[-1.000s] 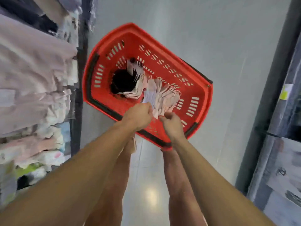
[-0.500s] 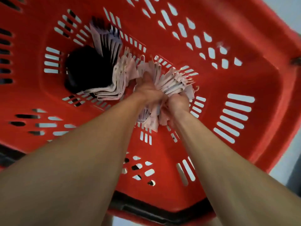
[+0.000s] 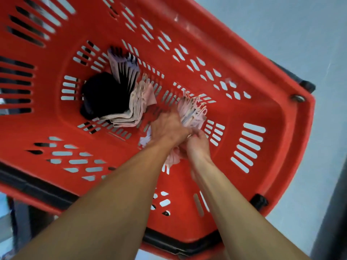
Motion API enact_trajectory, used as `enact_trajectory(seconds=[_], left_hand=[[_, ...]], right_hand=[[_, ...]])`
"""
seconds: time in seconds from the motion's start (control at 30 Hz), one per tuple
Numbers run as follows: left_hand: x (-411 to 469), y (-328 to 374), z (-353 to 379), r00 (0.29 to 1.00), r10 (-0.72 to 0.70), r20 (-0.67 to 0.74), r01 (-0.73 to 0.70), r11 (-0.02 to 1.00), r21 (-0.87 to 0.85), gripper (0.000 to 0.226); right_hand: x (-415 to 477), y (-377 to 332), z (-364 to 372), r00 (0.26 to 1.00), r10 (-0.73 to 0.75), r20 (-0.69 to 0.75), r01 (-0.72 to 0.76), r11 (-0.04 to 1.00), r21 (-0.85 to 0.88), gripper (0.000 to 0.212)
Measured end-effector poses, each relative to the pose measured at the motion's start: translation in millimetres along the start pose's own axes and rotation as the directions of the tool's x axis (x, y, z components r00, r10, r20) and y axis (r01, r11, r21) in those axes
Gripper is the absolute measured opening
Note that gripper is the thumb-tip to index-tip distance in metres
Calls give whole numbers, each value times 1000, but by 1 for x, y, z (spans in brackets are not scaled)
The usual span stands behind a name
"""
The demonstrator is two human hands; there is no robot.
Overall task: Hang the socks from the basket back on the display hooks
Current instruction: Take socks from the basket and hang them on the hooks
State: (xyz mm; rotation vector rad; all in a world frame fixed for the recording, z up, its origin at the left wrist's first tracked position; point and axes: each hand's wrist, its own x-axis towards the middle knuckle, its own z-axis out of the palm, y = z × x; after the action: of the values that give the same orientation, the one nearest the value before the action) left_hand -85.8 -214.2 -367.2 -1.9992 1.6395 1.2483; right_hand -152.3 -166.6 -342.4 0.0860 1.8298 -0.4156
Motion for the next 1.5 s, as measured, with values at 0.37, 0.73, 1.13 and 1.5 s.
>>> enact_trajectory(seconds=[0.37,0.73,1.13,1.5], left_hand=[[8,-10,34,988,88,-127,-97,993,-72,81],[-14,-22,25,969,204,-140,-224,963,-148,74],[-45,-38,4,992,-30,-119,-27,893,-449,76],[-146,7,-170,992,61,-110,-123,306,-944,58]], right_hand=[[21,-12,7,983,-81,-163,82,997,3,41],[16,-38,-6,949,-220,-225,254,958,132,19],[-9,-35,-11,938,-328,111,322,944,64,14],[-169,-123,-50,631,-634,447,734,675,-77,24]])
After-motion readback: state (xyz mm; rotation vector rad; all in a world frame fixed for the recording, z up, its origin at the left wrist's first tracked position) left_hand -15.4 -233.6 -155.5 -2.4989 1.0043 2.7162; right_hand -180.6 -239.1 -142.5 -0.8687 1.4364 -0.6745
